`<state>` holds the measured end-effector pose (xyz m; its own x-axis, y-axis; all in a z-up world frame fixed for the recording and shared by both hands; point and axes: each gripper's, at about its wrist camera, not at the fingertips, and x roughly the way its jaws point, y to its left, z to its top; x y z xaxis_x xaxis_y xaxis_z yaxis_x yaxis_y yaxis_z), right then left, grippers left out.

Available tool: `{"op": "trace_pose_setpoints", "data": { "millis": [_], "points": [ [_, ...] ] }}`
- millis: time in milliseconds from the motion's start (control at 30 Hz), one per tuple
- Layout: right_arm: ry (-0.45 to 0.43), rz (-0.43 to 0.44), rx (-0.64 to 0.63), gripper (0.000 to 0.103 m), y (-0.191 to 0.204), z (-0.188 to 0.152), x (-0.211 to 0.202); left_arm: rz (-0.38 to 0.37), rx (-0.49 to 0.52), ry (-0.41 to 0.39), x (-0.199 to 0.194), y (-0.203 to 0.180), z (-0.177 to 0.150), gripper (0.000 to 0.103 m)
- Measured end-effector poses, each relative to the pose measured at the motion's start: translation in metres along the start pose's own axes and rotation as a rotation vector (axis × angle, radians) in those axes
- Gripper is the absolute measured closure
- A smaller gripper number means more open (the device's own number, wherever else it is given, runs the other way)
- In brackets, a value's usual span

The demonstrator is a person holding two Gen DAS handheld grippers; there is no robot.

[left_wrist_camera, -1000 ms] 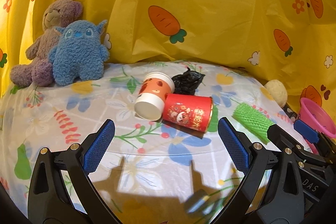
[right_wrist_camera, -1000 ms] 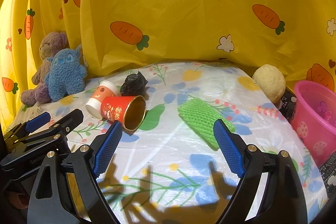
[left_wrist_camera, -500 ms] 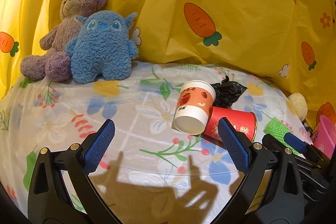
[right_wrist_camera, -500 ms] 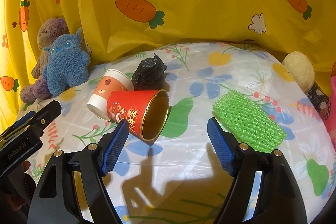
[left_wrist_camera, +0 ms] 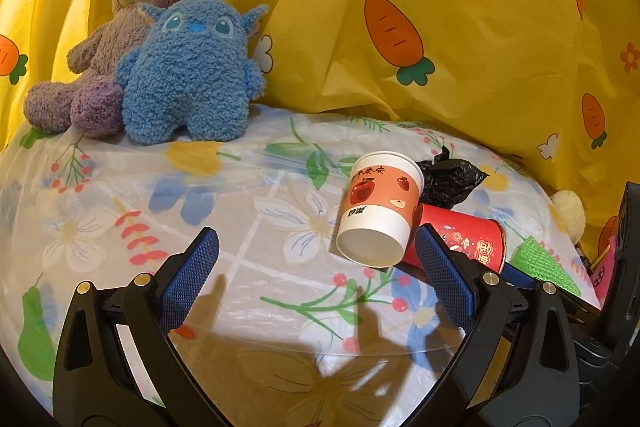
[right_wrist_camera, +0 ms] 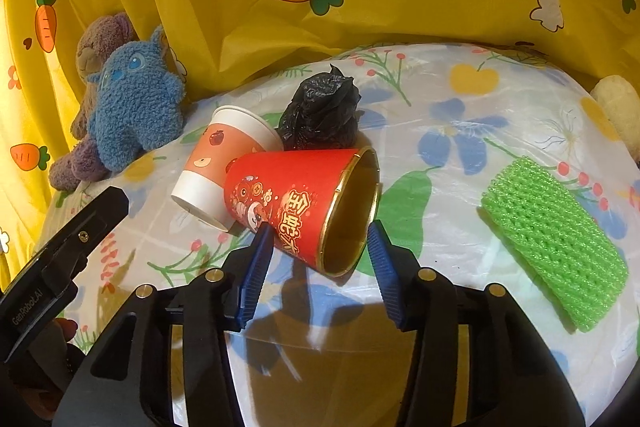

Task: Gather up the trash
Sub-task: 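Grasp the red gold-rimmed cup rim with the right tool while the left tool grasps the apple-print paper cup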

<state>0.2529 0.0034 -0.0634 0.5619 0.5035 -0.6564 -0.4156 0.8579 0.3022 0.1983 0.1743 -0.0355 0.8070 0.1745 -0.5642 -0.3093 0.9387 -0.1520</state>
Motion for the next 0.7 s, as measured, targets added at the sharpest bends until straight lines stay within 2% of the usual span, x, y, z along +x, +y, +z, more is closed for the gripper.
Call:
{"op": "trace_pose_setpoints", "data": {
  "millis": [133,200,267,300,700],
  "points": [
    [0.006,0.041,-0.019,0.079,0.003,-0.001,0.003,-0.015,0.009,0.003,0.003,-0.002,-0.002,0.006],
    [0.004,0.066,-0.022,0.085,0.004,-0.001,0.002,-0.022,0.019,0.0,0.003,-0.004,-0.002,0.006],
    [-0.002,0.083,-0.031,0.097,0.005,-0.002,0.0,-0.028,0.027,-0.003,0.002,-0.006,-0.003,0.006],
    [-0.007,0.086,-0.036,0.099,0.006,-0.002,-0.002,-0.03,0.032,-0.003,0.002,-0.007,-0.003,0.006],
    [-0.123,0.077,-0.025,0.099,-0.015,-0.014,-0.055,-0.079,0.124,0.03,0.017,-0.033,-0.001,0.006]
  ]
}}
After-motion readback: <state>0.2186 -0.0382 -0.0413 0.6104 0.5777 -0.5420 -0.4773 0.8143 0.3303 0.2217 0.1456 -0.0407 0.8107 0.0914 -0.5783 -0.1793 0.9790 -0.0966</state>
